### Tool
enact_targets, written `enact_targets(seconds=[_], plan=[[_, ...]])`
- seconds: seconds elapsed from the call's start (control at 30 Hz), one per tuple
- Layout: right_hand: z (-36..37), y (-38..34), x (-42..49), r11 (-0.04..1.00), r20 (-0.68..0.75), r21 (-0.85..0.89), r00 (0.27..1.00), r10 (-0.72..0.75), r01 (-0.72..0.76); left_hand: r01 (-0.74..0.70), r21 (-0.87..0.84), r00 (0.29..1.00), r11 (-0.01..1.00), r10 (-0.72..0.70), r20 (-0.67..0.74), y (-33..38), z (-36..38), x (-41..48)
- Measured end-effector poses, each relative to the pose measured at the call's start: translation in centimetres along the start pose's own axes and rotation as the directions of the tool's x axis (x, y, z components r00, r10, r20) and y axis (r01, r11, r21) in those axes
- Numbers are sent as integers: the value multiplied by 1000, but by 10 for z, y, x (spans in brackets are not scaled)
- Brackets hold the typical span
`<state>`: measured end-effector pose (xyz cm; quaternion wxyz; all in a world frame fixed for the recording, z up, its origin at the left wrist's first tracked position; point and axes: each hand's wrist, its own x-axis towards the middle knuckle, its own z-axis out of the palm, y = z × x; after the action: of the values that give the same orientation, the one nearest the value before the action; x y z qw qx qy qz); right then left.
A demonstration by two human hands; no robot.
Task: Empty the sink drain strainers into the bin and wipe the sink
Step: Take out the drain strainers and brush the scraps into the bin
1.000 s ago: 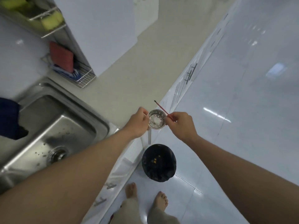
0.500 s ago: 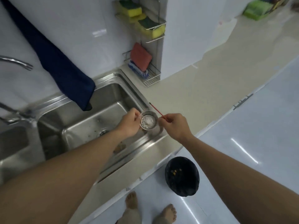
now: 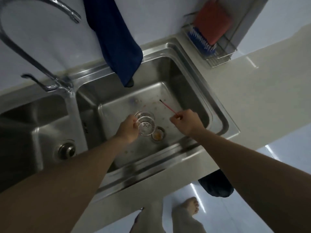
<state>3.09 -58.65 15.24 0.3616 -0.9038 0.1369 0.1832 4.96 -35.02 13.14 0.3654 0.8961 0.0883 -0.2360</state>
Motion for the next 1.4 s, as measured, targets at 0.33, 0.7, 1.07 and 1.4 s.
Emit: enact_targets(seconds=[0.33,0.7,1.07,1.4], plan=[[66,14,54,941,170,-323,972,161,-99,131,23,990,991,-132,47,-77,42,25],[96,26,78,902,221,-416,950,221,-113,207,123,965,971,-223,137,-99,51,42],[70,20,70,932,179,-351,970,166,-95,3,314,992,949,-42,115,-71,37,39],[-14,1,27,981,85,-180,993,86,-69,-170,7,982,985,169,83,48,28,10]])
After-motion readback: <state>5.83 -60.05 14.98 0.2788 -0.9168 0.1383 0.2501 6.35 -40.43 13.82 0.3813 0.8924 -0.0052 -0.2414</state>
